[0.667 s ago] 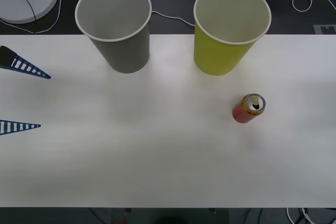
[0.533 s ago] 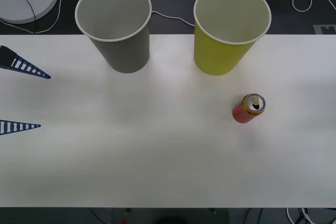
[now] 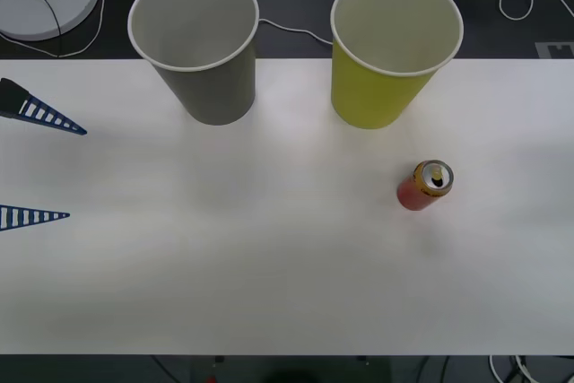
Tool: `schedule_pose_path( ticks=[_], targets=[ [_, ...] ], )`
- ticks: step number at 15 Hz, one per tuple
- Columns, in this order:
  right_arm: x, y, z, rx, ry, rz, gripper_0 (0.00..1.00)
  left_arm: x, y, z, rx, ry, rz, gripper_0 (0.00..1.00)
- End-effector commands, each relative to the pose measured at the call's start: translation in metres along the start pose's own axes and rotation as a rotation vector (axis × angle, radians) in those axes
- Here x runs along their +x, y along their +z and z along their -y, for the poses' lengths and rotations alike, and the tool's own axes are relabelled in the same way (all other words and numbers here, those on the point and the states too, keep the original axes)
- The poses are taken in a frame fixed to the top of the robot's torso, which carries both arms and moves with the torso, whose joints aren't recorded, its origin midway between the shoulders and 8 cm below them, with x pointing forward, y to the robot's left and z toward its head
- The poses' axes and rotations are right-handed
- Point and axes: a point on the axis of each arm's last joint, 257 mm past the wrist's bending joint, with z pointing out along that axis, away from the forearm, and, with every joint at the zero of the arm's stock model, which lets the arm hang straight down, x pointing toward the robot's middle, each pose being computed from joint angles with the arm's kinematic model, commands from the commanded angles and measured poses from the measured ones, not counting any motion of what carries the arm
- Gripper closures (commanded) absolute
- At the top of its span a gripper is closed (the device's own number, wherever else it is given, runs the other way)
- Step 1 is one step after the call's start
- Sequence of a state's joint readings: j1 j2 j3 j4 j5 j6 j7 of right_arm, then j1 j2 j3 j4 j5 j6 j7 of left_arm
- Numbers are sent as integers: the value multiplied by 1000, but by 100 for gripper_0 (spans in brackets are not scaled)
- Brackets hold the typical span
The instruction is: Put the can into the green bin and the plastic bottle into the gray bin
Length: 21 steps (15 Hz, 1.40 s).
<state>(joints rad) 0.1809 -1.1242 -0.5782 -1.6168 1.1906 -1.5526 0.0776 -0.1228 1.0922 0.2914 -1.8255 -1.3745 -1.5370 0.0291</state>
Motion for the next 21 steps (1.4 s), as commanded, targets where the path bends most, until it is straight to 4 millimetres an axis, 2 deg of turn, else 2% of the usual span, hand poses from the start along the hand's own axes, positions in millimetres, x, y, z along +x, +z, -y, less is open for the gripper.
schedule_pose_path(
  ticks=[1, 4, 9, 15, 21],
  targets=[
    [10, 2, 2, 22, 32, 15, 0, 0, 0, 0, 0, 0, 0, 0],
    [18, 2, 4, 42, 20, 40, 0, 0, 0, 0, 0, 0, 0, 0],
    [42, 12, 4, 89, 14, 133, 0, 0, 0, 0, 0, 0, 0, 0],
    [68, 27, -9, 134, 77, 217, 0, 0, 0, 0, 0, 0, 0, 0],
    [79, 53, -22, 190, 168, 280, 0, 0, 0, 0, 0, 0, 0, 0]
  ],
)
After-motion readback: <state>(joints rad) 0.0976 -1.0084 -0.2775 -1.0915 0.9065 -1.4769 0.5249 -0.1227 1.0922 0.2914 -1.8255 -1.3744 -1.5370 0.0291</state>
